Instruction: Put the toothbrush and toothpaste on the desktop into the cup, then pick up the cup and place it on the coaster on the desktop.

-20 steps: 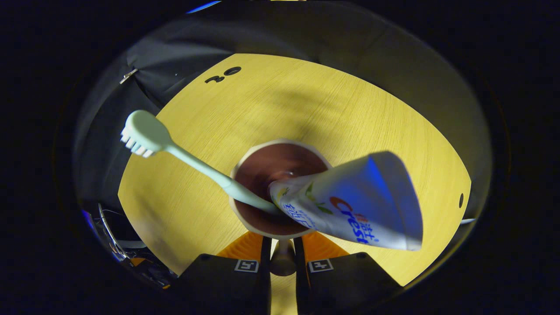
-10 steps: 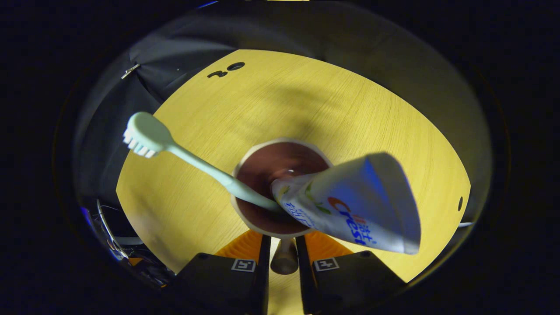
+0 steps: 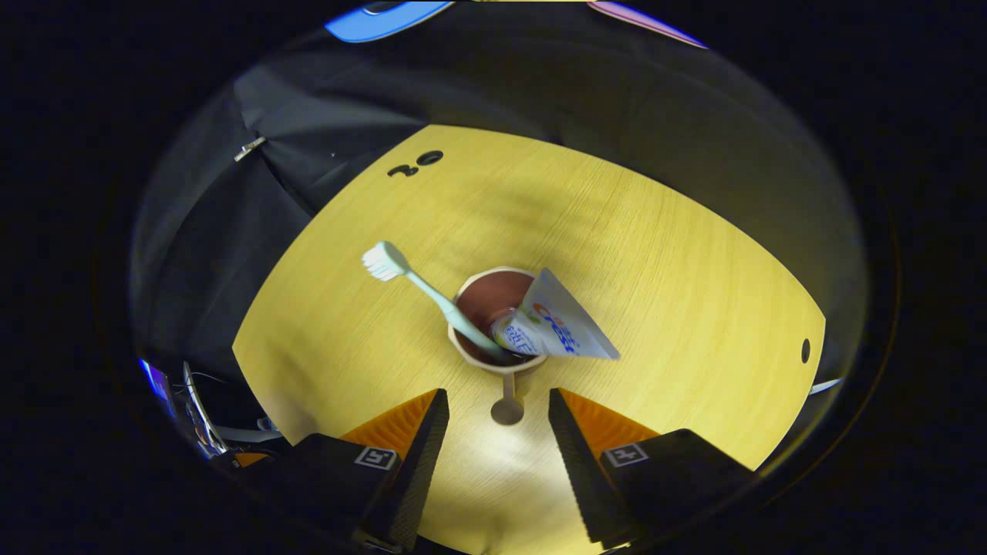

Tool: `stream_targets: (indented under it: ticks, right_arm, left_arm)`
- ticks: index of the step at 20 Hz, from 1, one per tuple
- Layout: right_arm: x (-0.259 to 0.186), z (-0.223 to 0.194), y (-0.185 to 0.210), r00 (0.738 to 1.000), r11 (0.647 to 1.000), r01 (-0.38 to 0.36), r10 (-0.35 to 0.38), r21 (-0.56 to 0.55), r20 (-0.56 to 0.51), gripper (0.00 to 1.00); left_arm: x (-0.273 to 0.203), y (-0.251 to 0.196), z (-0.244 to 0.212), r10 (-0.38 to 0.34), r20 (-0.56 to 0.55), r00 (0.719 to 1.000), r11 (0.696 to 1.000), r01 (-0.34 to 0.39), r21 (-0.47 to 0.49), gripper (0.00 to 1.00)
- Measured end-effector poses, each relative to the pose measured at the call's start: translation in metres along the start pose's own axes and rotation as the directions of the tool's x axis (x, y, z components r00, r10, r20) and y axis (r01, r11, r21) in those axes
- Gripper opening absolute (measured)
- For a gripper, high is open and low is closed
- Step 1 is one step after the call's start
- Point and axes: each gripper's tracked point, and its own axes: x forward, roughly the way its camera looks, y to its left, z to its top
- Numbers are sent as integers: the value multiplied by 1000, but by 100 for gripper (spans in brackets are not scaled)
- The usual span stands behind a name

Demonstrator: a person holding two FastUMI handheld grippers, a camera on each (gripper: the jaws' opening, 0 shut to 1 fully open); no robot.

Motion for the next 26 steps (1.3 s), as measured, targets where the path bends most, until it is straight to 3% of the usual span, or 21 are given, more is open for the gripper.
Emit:
stream_targets:
  ticks: [4, 5, 6, 8, 12, 16, 21, 24, 26]
  right_arm:
    - [-59, -11, 3, 995, 999, 5, -9, 36, 102, 97]
    - [-75, -16, 3, 991, 999, 12, -18, 51, 134, 92]
    - [-92, -23, 2, 986, 998, 18, -28, 66, 163, 99]
    - [-124, -40, 5, 975, 996, 14, -32, 85, 219, 98]
    - [-185, -78, 2, 937, 982, 55, -113, 182, 329, 99]
    - [-238, -110, 11, 850, 925, 3, -203, 380, 486, 98]
    - [-271, -159, 27, 723, 876, 72, -376, 478, 580, 98]
    - [-281, -200, 41, 680, 828, 61, -444, 558, 584, 98]
    - [-283, -221, 47, 663, 819, 86, -472, 568, 581, 98]
  left_arm:
    - [-16, -15, 8, -54, 21, 998, 997, 53, 51, 98]
    - [-19, -17, 10, -69, 30, 997, 996, 67, 65, 98]
    - [-23, -21, 12, -84, 38, 996, 994, 81, 76, 98]
    - [-34, -33, 17, -126, 45, 991, 989, 122, 82, 98]
    - [-55, -49, 46, -181, 122, 976, 980, 169, 103, 98]
    - [-85, -51, 75, -186, 208, 960, 977, 159, 143, 98]
    - [-126, -55, 100, -213, 312, 926, 966, 151, 212, 98]
    - [-143, -55, 98, -209, 368, 906, 947, 93, 309, 98]
    - [-155, -61, 88, -222, 380, 898, 937, 88, 339, 97]
